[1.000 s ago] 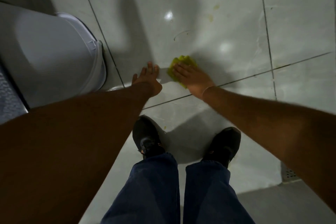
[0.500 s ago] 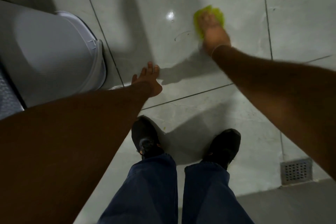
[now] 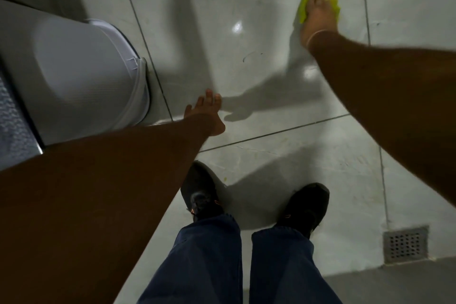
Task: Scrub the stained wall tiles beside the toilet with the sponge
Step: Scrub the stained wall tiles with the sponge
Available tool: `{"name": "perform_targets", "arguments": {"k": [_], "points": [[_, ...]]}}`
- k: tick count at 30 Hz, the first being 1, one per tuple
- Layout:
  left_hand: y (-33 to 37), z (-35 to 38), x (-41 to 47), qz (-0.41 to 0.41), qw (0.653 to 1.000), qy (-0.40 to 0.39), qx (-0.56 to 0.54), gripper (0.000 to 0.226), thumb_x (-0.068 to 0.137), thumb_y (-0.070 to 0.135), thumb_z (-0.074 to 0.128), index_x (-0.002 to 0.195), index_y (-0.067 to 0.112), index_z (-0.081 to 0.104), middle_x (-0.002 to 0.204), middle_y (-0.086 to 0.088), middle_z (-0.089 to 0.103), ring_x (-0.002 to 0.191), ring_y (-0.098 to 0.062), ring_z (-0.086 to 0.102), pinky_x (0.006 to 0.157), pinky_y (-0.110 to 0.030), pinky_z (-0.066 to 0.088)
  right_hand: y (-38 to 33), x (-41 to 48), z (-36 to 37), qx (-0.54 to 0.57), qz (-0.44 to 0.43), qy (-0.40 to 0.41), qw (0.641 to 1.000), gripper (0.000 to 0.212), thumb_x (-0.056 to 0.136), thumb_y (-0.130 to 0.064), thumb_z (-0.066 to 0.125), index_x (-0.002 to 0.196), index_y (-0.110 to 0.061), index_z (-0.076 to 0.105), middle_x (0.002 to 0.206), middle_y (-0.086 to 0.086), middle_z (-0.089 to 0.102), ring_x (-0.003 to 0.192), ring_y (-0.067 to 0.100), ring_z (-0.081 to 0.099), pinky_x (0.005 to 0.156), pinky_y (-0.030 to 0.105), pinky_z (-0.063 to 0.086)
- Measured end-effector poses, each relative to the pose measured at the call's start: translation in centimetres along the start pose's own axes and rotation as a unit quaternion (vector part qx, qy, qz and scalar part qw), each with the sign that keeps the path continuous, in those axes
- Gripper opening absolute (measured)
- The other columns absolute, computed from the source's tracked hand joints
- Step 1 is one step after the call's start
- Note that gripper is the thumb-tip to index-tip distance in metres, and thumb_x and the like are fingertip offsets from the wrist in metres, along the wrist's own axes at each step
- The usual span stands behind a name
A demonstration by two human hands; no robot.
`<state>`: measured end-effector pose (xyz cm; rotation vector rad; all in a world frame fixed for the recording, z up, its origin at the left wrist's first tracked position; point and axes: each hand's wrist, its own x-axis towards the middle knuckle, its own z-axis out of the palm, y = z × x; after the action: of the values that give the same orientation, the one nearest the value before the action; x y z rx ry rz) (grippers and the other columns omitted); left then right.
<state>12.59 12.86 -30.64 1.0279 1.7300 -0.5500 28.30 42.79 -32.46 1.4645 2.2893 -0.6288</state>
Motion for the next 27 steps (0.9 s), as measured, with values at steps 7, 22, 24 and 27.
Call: {"name": "perform_targets", "arguments": {"k": [7, 22, 24, 27], "points": [[0.0, -0.6, 0.1, -0.002, 1.000, -0.021, 0.018, 0.095, 0.094, 0.031, 0.053, 0.166, 0.023, -0.008, 0.175, -0.003, -0.019, 0.163, -0.027, -0.004, 0.129, -0.057, 0.008, -7.9, -11.1, 8.5, -0.105, -0.344, -0.106, 0.927, 0.064, 0.097, -0.015, 0.013, 0.160, -0.011, 0.023, 0.169, 0.012, 0.017, 0.156, 0.034, 0.014, 0.127, 0.057, 0.009], [-0.2, -1.4, 1.1, 0.003, 0.997, -0.057, 0.044, 0.102, 0.093, 0.034, 0.058, 0.166, 0.020, -0.011, 0.174, -0.008, -0.022, 0.163, -0.031, -0.005, 0.128, -0.060, 0.008, -6.9, -8.1, 6.2, -0.071, -0.134, -0.017, 0.988, 0.057, 0.105, -0.016, 0.029, 0.160, -0.006, 0.018, 0.168, 0.019, 0.018, 0.156, 0.037, 0.012, 0.128, 0.053, 0.005], [0.0, -2.0, 1.3, -0.006, 0.996, -0.067, 0.060, 0.096, 0.093, 0.033, 0.052, 0.166, 0.020, -0.010, 0.174, -0.008, -0.021, 0.163, -0.031, -0.003, 0.129, -0.060, 0.010, -8.7, -12.7, 7.9, -0.119, -0.270, -0.086, 0.952, 0.060, 0.103, -0.034, 0.020, 0.154, -0.006, 0.037, 0.160, 0.018, 0.036, 0.152, 0.036, 0.028, 0.126, 0.055, 0.017], [0.3, -2.5, 1.6, -0.017, 0.997, -0.067, 0.043, 0.091, 0.094, 0.026, 0.052, 0.166, 0.016, -0.003, 0.175, -0.012, -0.015, 0.162, -0.037, 0.004, 0.129, -0.057, 0.015, -8.0, -15.3, 7.8, -0.221, -0.316, -0.080, 0.919, 0.055, 0.103, -0.033, 0.027, 0.121, -0.013, 0.075, 0.126, 0.006, 0.074, 0.119, 0.025, 0.069, 0.101, 0.043, 0.056]]}}
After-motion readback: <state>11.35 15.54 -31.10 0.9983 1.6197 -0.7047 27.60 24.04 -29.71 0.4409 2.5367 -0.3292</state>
